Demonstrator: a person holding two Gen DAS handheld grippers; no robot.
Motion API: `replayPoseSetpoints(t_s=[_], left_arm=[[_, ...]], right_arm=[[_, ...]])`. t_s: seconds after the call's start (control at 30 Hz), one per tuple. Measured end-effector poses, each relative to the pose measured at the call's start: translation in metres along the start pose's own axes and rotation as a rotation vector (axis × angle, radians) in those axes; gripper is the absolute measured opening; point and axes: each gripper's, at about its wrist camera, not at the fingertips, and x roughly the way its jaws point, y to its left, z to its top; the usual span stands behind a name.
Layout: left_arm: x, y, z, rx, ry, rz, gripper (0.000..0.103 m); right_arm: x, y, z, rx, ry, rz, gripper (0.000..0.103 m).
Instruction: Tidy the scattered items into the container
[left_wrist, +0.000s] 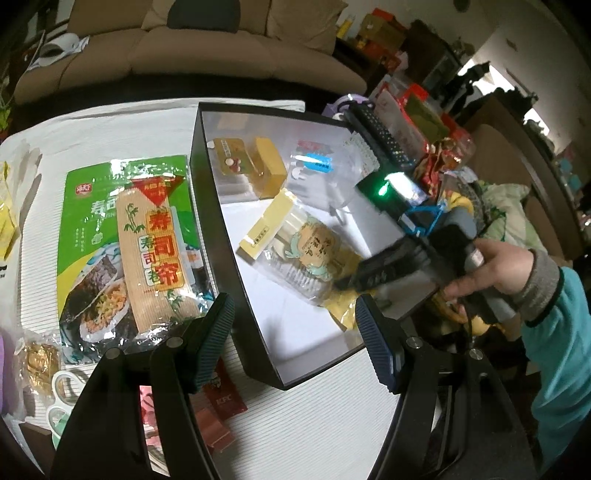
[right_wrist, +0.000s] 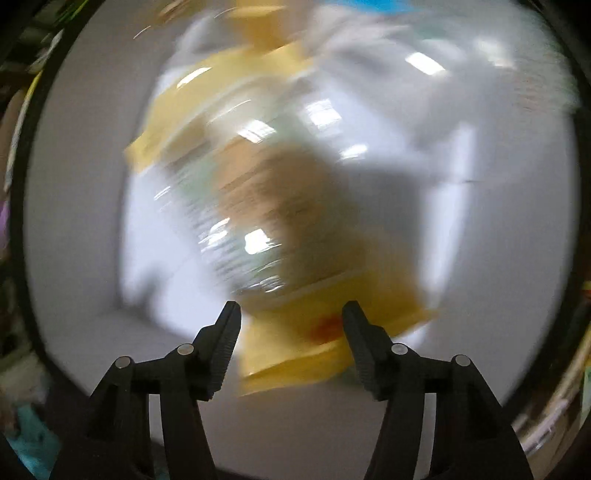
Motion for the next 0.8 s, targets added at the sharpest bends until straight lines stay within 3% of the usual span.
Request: replayPoseSetpoints(t_s=[0.1, 0.17, 0.23, 0.33, 0.47, 0.63, 0.73, 0.77, 0.8], left_arm=[[-0.007, 0.001, 0.001, 0.001, -0.016, 0.009, 0.066], [-0.010, 0.002, 0.000, -0.004, -0.019, 0.015, 0.067], [-0.013, 0.003, -0.002, -0.006, -0.024, 0.016, 0.067], [-0.017, 0.004, -0.007, -0.009, -0.027, 0.006, 0.067], [-0.018, 0.005, -0.013, -0.001, -0.024, 0.004, 0.067], [-0.011, 0.005, -0.015, 0.002, -0.019, -0.011, 0.067], [-0.005, 0.004, -0.015, -0.003, -0.012, -0.019, 0.067], [-0.003, 0.003, -0.015, -0.002, -0.010, -0.020, 0.067], [-0.001, 0.001, -0.015, -0.001, -0.008, -0.020, 0.067]], right_arm=[[-0.024, 0.023, 0.013, -0.065, -0.140, -0.065, 0.059], [-0.038, 0.034, 0.026, -0.094, -0.256, -0.132, 0.065], [-0.040, 0.043, 0.045, -0.092, -0.312, -0.170, 0.074], [-0.026, 0.057, 0.069, -0.072, -0.291, -0.220, 0.075], [-0.010, 0.059, 0.074, -0.079, -0.269, -0.314, 0.076], [-0.028, 0.005, 0.069, 0.042, -0.309, -0.420, 0.070], [-0.042, -0.042, 0.063, 0.172, -0.336, -0.423, 0.064], [-0.046, -0.049, 0.061, 0.182, -0.356, -0.387, 0.055], [-0.050, -0.054, 0.059, 0.185, -0.372, -0.331, 0.053]])
